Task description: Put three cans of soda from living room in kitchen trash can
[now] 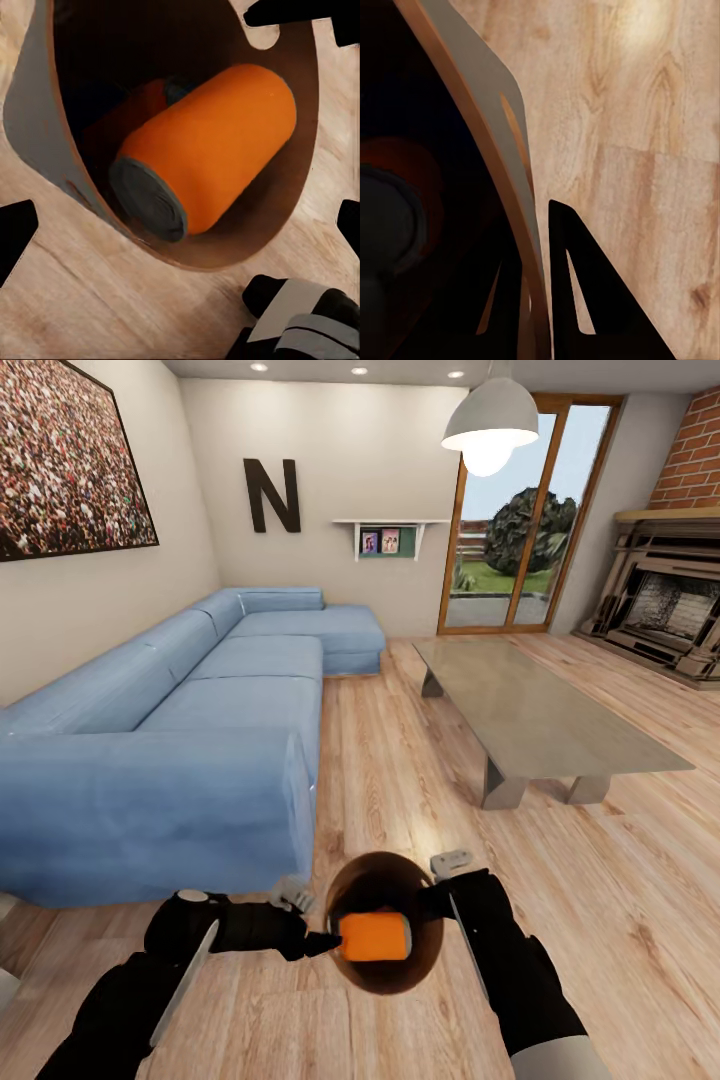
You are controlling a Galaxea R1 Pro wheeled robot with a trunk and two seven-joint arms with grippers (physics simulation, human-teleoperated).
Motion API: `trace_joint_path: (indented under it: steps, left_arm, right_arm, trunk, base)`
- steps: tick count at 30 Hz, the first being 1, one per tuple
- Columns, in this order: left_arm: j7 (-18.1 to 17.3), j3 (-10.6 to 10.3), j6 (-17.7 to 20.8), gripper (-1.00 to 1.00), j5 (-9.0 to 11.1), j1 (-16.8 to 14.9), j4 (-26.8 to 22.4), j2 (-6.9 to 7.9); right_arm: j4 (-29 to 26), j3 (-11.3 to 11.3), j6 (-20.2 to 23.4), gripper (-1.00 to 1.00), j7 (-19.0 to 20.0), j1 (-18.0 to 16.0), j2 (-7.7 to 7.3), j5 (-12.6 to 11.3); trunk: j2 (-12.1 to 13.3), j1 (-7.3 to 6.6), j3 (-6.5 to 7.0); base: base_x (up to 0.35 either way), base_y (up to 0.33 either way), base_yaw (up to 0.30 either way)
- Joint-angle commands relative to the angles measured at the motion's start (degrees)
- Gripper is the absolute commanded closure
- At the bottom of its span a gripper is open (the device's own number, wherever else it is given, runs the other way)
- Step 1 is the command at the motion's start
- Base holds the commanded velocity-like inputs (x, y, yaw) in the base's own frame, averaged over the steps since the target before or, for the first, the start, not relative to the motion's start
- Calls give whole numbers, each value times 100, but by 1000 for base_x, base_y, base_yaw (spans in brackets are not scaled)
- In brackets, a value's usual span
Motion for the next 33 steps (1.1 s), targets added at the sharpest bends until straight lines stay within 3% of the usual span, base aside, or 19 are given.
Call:
trace_joint_path:
  steps: [1,3,9,10,12,13,16,19,22,30,33]
  left_arm:
    - [-125,133,-49,-100,9,23,2,77]
    - [-321,530,-176,-100,12,117,-1,157]
    - [-627,1269,-535,-100,-17,319,9,226]
    - [-656,1591,-727,-100,-38,376,40,246]
    - [-651,1831,-886,-100,-50,403,110,251]
    - [-642,2072,-1070,-100,-55,430,236,253]
    - [-621,2488,-1440,-100,-62,458,596,253]
    - [-580,2762,-1793,-100,-64,467,1008,252]
    - [-431,2901,-2241,-100,-61,471,1471,245]
    - [584,2930,-3290,-100,-65,480,2093,194]
    - [860,2927,-3646,-100,-65,481,2298,183]
  right_arm:
    - [7,2,5,100,25,-3,1,-71]
    - [17,2,5,100,25,-3,-2,-71]
    - [23,-17,5,100,25,-3,-14,-72]
    - [24,-28,5,100,25,-3,-19,-75]
    - [24,-36,5,100,25,-3,-21,-77]
    - [24,-46,5,100,26,-3,-22,-78]
    - [24,-64,5,100,29,-3,-27,-82]
    - [24,-71,5,100,30,-3,-31,-85]
    - [24,-76,5,100,31,-3,-32,-87]
    - [10,-110,5,100,38,-3,-36,-83]
    - [-17,-344,5,100,73,-3,-43,-86]
  trunk:
    - [0,0,1]
    - [0,0,1]
    - [0,0,1]
    - [0,0,1]
    - [0,0,1]
    - [0,0,1]
    - [0,0,1]
    - [0,0,1]
    - [0,0,1]
    - [0,0,1]
    - [0,0,1]
  base:
    - [0,0,0]
    - [0,0,0]
    - [0,0,0]
    - [0,0,0]
    - [0,0,0]
    - [0,0,0]
    - [0,0,0]
    - [0,0,0]
    - [0,0,0]
    - [0,0,0]
    - [0,0,0]
